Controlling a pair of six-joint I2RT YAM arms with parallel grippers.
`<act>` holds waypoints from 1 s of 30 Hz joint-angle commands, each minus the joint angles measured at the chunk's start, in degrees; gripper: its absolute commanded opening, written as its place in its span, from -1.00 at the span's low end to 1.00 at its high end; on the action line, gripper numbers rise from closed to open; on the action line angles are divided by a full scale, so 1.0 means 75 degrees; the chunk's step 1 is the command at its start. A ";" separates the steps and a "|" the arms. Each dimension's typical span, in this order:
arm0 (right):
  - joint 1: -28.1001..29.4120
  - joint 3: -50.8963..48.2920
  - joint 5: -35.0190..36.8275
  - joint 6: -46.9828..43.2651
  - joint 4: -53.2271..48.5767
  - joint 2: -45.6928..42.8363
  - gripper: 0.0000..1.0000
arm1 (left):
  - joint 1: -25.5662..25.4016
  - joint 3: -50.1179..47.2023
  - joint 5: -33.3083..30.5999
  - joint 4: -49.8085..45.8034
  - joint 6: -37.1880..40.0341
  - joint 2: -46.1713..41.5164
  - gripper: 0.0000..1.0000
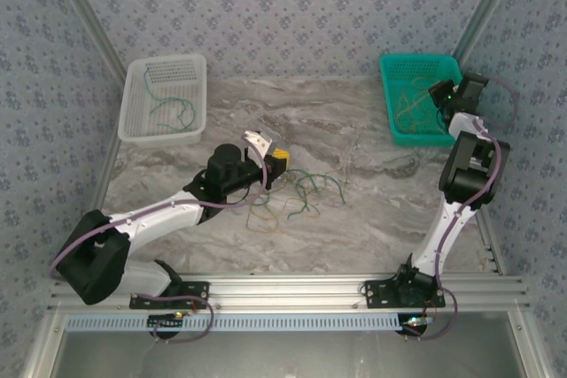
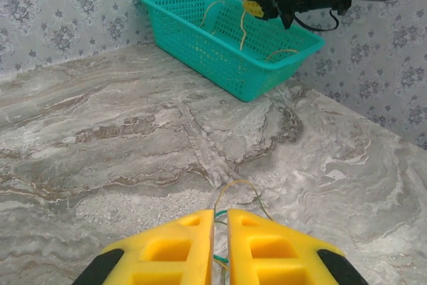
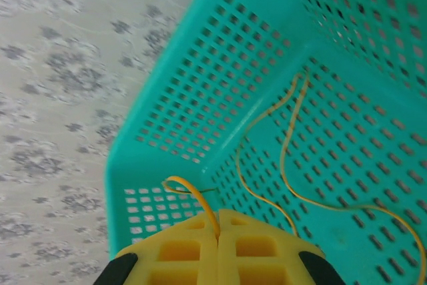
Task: Untangle the cables
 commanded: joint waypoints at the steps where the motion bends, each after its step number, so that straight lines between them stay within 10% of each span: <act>1: 0.0099 -0.0466 0.0176 -0.0089 0.0001 -0.0286 -1.00 | -0.0034 0.0288 -0.0181 -0.0092 0.0099 -0.0001 -0.75; 10: 0.0175 0.1073 0.0258 -0.0582 -0.1116 0.0608 -1.00 | -0.0032 0.0419 -0.0355 -0.0107 0.0157 0.0219 -0.76; 21: 0.0751 0.5442 0.2668 -0.1470 -0.4733 0.2433 -1.00 | -0.0032 0.0283 -0.0748 -0.0168 0.0209 0.0054 -0.75; 30: 0.0804 0.6430 0.3500 -0.1975 -0.5954 0.2835 -0.41 | -0.0028 0.0132 -0.1195 -0.0148 0.0305 -0.0036 -0.66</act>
